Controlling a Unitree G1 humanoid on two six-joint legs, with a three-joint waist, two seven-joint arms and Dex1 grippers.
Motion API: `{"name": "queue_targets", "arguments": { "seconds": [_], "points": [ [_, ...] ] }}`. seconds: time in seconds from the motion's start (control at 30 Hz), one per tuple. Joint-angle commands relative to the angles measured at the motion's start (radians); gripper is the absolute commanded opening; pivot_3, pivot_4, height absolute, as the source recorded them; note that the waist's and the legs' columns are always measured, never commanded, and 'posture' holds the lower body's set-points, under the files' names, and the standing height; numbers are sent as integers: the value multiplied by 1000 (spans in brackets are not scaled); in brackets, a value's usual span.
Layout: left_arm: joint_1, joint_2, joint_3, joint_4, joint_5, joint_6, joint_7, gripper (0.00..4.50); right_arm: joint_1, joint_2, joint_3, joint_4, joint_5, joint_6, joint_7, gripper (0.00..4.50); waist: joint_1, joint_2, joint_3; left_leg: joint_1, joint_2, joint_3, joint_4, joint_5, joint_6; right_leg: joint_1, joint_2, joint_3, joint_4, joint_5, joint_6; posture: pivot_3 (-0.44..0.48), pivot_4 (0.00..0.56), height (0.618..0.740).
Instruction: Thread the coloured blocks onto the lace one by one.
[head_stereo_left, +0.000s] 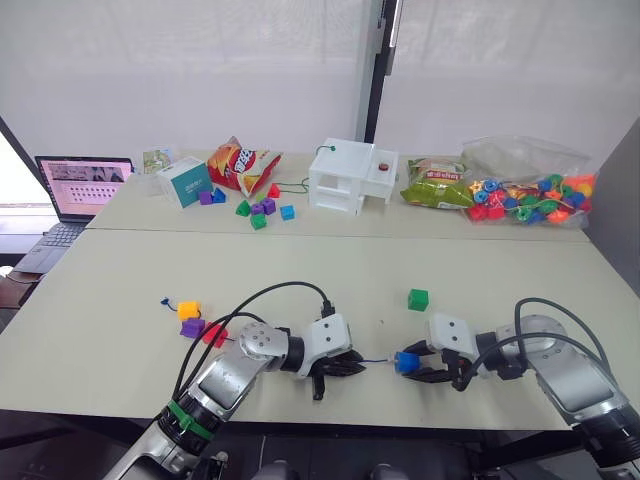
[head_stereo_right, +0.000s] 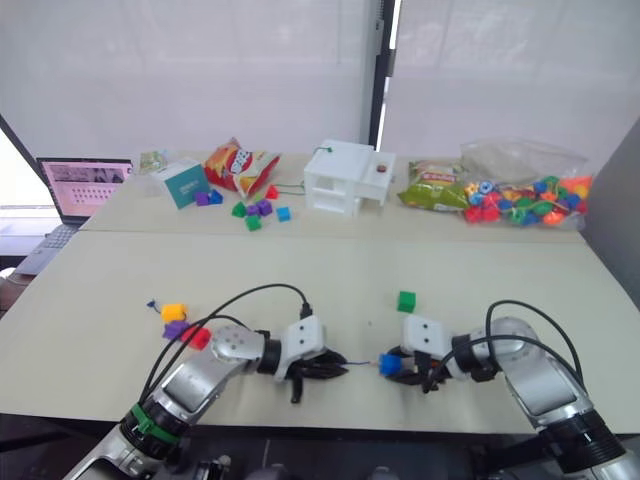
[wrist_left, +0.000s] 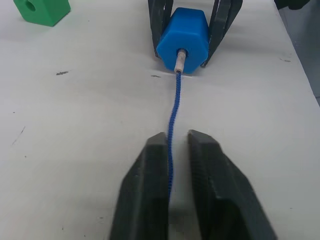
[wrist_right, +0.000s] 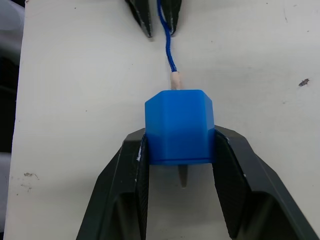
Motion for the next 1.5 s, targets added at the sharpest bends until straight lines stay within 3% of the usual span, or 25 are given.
{"name": "queue_targets", "arguments": {
  "seconds": [0.03, 0.27, 0.57, 0.9, 1.13, 1.2, 1.37, 1.43, 1.5],
  "points": [
    [1, -11, -10, -1, 7, -22, -10, 49, 4, -12, 9, -10, -17, 7, -7, 1275, 0, 0, 0, 0, 0, 0, 0, 0, 0, 0, 0, 0, 0, 0, 0, 0, 150, 740],
    [-16, -38, -15, -1, 15, -26, 2, 49, 5, -12, 12, -11, -19, 6, -7, 1275, 1, 0, 0, 0, 0, 0, 0, 0, 0, 0, 0, 0, 0, 0, 0, 0, 150, 740],
    [-69, -150, -65, 22, 54, -27, 33, 49, -12, -2, 28, -2, -30, 3, -4, 1275, -1, 0, 0, 0, 0, 0, 0, 0, 0, 0, 0, 0, 0, 0, 0, 0, 150, 740],
    [-66, -132, -58, 0, 81, -6, 45, 49, -16, -1, 38, -3, -29, 2, -2, 1275, -1, 0, 0, 0, 0, 0, 0, 0, 0, 0, 1, 0, 0, 0, 0, 0, 150, 740],
    [-71, -107, -22, -58, 28, 55, 10, 2121, -7, -1, 22, -26, -8, 30, -7, 1275, -1, 0, 0, 0, 0, 0, 0, 0, 0, 0, 1, 0, 0, 0, 0, 0, 150, 740],
    [-79, -100, -8, -81, 4, 80, -2, 2780, -4, -4, 0, -37, 5, 38, -16, 2302, -1, 0, 0, 0, 0, 0, 0, 0, 0, 0, 1, 0, 0, 0, 0, 0, 150, 740],
    [-118, -123, -50, -57, 35, 75, 12, 4463, 38, -50, -93, -127, 73, 102, -18, 4009, 8, 0, 0, -2, -1, 0, 1, 0, 0, -1, 0, -1, 0, 0, 0, 0, 150, 740],
    [-132, -148, -68, -26, 44, 62, 19, 4475, 74, -80, -130, -158, 92, 114, -16, 4468, 13, 0, 0, -3, -2, 0, 1, 0, 0, -1, -1, -1, -1, 0, 1, 0, 150, 740],
    [-144, -170, -79, 0, 51, 52, 24, 4475, 102, -103, -152, -176, 102, 117, -19, 4468, 15, 0, 0, -3, -2, 0, 1, -1, 1, -1, -2, 0, -2, 0, 1, 0, 150, 740]
  ]
}}
